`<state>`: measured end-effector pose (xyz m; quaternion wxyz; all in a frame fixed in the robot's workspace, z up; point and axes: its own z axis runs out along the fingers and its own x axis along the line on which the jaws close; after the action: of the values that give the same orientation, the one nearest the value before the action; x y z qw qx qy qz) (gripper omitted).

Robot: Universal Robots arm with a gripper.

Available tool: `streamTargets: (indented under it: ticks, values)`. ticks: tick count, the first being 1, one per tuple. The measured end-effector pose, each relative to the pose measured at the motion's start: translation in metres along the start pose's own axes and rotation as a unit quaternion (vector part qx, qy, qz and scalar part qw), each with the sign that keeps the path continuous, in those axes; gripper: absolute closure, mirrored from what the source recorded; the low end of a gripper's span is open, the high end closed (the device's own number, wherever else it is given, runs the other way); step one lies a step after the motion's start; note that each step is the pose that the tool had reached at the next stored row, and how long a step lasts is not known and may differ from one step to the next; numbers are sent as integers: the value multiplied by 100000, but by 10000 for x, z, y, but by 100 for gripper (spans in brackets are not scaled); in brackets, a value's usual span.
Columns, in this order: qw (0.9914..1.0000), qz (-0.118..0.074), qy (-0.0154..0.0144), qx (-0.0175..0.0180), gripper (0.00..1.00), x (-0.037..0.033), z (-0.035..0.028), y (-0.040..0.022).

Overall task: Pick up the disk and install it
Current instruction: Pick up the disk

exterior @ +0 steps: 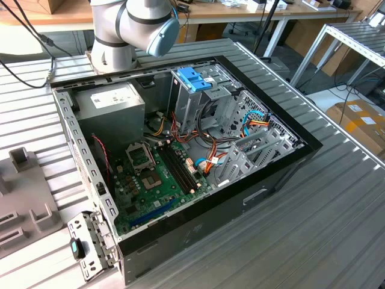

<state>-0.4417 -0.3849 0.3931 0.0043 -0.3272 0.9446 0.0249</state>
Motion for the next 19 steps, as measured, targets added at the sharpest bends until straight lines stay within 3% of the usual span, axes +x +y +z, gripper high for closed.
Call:
streamTargets:
  ticks: [19]
  values:
    - [99968, -2535, 111, -62, 89, 0, 0, 0]
